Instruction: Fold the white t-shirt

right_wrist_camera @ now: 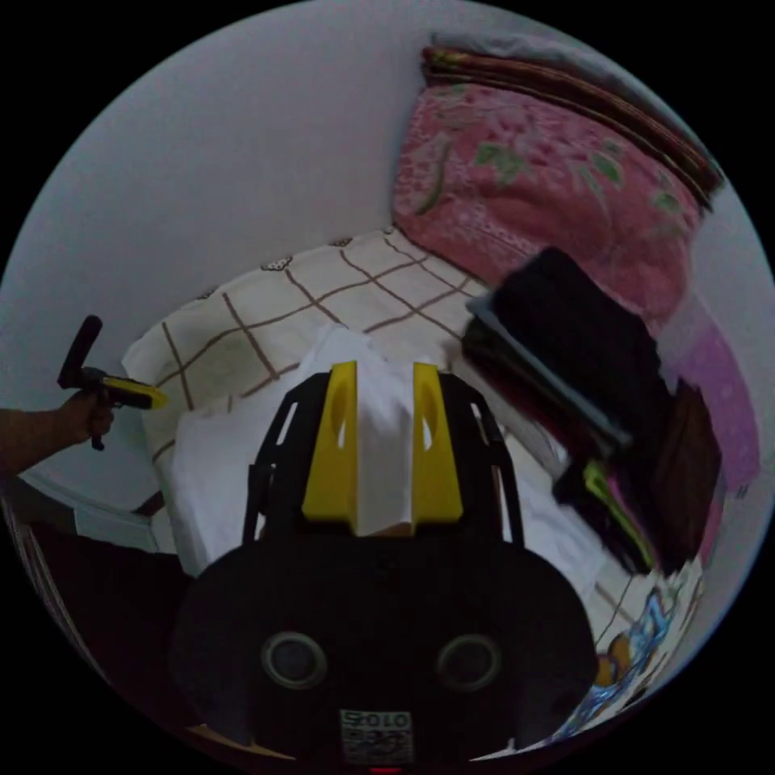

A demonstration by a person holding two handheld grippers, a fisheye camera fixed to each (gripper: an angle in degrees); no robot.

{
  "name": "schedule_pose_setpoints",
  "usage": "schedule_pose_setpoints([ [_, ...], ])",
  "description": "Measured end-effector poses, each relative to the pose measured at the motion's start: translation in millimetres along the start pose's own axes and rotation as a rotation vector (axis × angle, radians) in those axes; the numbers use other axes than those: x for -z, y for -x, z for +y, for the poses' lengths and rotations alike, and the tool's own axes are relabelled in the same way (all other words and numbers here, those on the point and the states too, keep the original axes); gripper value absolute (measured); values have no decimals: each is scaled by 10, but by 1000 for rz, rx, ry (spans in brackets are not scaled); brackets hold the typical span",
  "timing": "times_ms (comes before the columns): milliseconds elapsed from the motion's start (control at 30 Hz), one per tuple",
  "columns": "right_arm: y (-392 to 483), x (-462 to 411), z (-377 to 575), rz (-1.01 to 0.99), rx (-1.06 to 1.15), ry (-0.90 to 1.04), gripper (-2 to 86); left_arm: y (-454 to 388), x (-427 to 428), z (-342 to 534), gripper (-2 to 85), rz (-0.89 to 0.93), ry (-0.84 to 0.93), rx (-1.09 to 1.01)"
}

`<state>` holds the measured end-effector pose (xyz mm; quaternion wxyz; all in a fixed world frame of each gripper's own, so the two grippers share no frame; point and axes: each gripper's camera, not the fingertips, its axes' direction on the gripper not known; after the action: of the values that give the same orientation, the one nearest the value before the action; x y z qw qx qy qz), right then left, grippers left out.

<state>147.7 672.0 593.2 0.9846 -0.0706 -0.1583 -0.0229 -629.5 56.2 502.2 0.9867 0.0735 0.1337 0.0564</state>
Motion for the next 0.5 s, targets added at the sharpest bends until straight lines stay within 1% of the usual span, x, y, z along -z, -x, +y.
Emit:
schedule_pose_setpoints([
  [67,-370,236,543,3,-83,24,108,0,-162,171,76,28,34,-15],
  [133,-707,449,1112,24,-179,78,108,-97,-509,413,83,63,136,-59],
  [200,-1080,720,1884,107,-302,190,106,-198,-805,600,88,100,215,-79],
  [233,-1162,788,2073,127,-333,221,106,-260,-986,714,91,135,251,-83],
  [300,-1465,1075,2807,177,-486,311,105,-344,-1211,848,96,153,281,-80],
  [333,-1533,1149,2981,186,-526,322,104,-393,-1346,914,99,161,295,-78],
  [400,-1774,1397,3616,210,-674,359,104,-459,-1530,991,103,161,312,-77],
  [500,-2013,1566,4219,211,-771,403,105,-555,-1764,1099,107,133,348,-99],
])
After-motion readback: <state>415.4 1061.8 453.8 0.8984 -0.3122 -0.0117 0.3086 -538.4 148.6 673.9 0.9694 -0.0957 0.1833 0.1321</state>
